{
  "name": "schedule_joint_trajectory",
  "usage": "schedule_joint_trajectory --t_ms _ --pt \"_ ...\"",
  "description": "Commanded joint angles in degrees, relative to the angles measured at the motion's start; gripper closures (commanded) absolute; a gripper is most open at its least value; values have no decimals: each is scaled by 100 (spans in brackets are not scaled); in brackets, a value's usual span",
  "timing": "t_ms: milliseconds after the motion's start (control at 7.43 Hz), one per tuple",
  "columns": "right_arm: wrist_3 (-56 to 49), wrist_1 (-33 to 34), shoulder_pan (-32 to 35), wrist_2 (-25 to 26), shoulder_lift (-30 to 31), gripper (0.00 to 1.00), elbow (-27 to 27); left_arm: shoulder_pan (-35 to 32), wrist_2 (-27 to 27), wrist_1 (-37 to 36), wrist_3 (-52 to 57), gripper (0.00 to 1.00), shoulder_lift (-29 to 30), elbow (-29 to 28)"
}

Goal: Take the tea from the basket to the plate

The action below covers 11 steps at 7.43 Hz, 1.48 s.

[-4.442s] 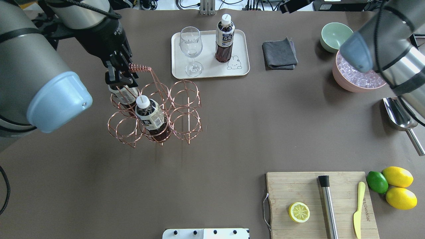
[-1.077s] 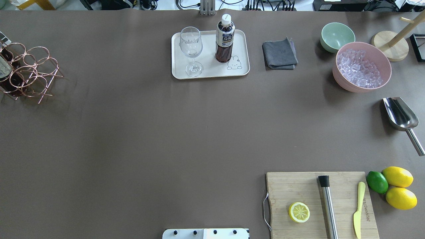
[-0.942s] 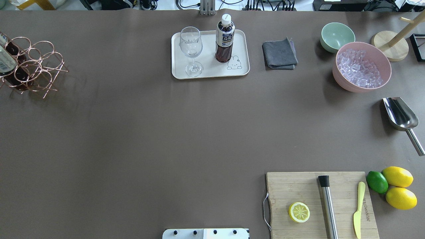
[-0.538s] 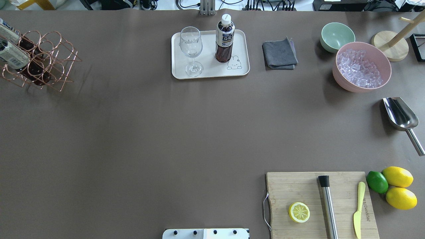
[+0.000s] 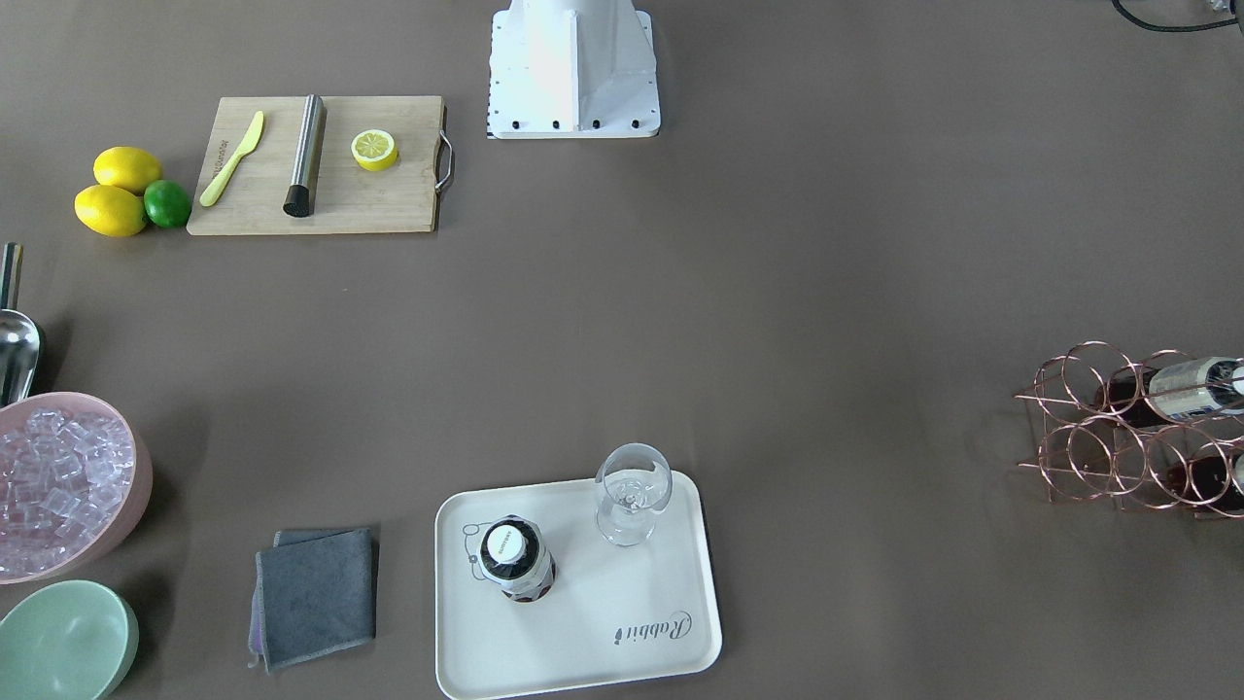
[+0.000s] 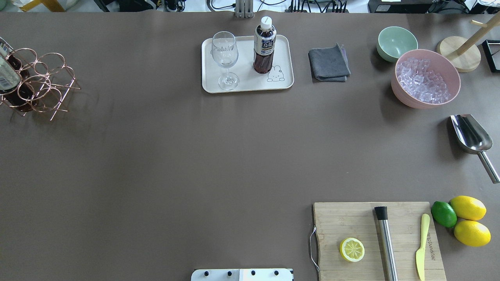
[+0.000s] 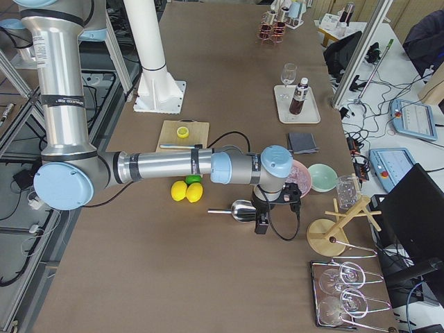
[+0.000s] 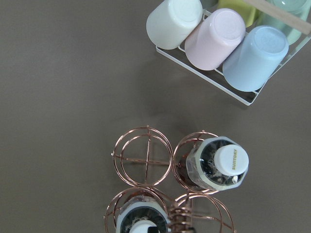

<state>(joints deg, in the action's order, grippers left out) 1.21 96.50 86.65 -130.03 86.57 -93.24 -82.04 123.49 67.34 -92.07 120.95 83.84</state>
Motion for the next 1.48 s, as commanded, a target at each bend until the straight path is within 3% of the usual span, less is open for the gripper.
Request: schedule_joint_trajectory --t_ms 0,269,404,673,1077,1346 --pt "11 0 -25 4 0 0 -36 4 -1 7 5 100 -10 9" --pt "10 0 -34 -5 0 0 -19 4 -1 7 -4 100 -19 9" --pt "10 0 -34 -14 -9 0 -10 4 -1 7 -4 94 -27 18" --pt "10 0 -42 -5 -53 0 8 65 8 -10 -13 2 -36 18" --pt "10 0 -78 -5 -62 0 17 74 52 -255 -13 2 34 158" --pt "10 0 -78 -5 -62 0 17 74 61 -711 -13 2 95 613"
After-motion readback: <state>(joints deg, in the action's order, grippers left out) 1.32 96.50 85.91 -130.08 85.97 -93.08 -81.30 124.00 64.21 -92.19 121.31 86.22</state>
